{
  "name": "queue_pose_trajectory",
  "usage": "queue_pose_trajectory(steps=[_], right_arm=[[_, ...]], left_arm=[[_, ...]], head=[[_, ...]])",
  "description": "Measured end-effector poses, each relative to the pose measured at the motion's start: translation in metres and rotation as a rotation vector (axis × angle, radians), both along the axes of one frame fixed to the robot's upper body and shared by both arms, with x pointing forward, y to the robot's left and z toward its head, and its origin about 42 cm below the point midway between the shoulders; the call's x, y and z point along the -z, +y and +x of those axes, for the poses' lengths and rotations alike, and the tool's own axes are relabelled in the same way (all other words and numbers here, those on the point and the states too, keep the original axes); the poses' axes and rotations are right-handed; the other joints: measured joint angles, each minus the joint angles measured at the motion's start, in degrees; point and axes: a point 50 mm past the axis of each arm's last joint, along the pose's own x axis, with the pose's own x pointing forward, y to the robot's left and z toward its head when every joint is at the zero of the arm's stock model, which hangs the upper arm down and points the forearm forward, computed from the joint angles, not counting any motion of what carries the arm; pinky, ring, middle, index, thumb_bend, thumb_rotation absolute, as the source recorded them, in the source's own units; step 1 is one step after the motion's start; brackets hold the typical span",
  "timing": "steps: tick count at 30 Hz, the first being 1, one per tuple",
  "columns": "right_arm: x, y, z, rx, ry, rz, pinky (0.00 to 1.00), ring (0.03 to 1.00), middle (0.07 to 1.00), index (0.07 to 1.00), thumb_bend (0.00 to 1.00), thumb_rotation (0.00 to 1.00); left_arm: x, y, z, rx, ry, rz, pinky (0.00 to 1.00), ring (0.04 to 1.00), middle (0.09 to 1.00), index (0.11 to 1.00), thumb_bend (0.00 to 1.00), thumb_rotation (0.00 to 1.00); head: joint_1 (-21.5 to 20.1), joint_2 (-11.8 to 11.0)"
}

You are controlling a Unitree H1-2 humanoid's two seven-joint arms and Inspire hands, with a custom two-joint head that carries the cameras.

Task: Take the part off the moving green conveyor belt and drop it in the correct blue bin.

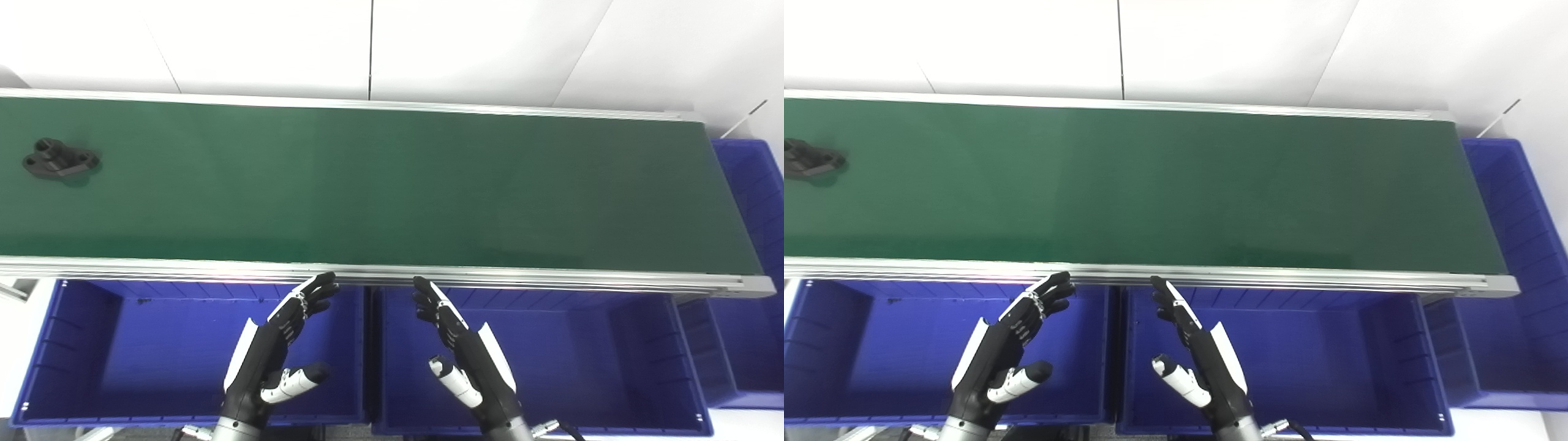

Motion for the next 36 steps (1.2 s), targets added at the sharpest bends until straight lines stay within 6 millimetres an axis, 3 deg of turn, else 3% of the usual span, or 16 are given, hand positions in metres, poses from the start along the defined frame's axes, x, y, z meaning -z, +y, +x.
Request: queue_pose_trajectory(steps=[36], right_arm=[[0.0012, 0.0011, 0.0017, -0.01, 0.025, 0.012, 0.88, 0.933, 0.959, 0.95, 0.89, 0.92]], left_arm=[[0.0013, 0.0003, 0.0007, 0.003, 0.004, 0.003, 0.84, 0.853, 0.818, 0.836, 0.85, 0.7]], head=[[-0.2, -0.4]])
